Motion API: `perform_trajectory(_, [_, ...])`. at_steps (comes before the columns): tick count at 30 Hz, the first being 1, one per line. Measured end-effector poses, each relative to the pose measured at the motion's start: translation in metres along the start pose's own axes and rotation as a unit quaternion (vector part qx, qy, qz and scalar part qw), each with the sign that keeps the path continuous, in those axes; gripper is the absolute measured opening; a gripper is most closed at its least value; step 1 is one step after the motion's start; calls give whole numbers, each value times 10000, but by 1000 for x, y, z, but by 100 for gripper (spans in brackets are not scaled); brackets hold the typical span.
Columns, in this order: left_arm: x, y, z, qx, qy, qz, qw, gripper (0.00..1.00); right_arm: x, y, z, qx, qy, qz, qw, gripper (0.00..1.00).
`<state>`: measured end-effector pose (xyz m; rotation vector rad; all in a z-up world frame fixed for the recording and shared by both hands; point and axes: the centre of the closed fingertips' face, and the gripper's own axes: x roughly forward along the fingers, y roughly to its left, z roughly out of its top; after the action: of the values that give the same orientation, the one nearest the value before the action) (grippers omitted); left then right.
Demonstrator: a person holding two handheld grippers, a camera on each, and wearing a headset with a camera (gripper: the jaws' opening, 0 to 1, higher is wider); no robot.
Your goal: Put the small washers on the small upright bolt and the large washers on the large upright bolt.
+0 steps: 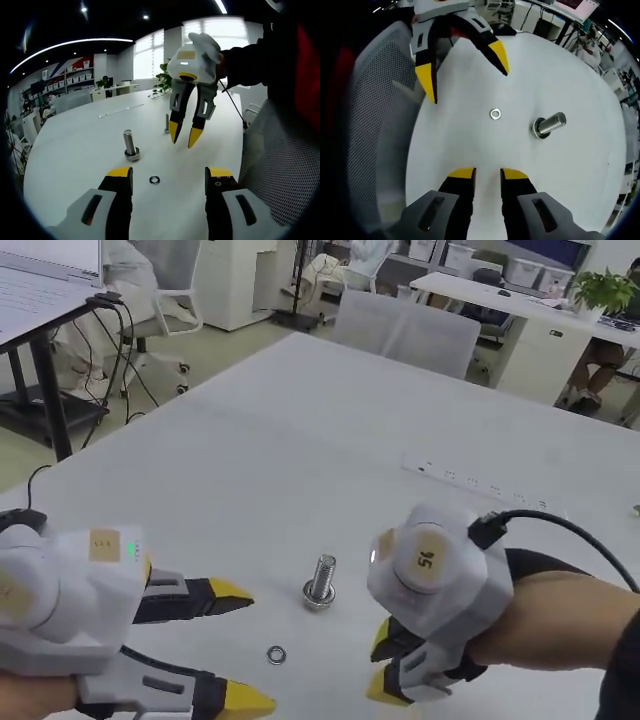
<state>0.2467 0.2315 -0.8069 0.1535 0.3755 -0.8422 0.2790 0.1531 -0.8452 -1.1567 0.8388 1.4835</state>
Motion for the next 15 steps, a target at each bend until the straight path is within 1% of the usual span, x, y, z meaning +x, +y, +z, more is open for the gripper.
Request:
perform_trajectory(10, [-1, 2, 2, 9, -38, 27, 10000, 57, 3, -5, 20, -176, -74, 27, 9998, 21])
perform_trajectory(15, [-1, 3, 2, 19, -47, 33, 10000, 57, 4, -7, 26, -220, -94, 41, 9997, 21])
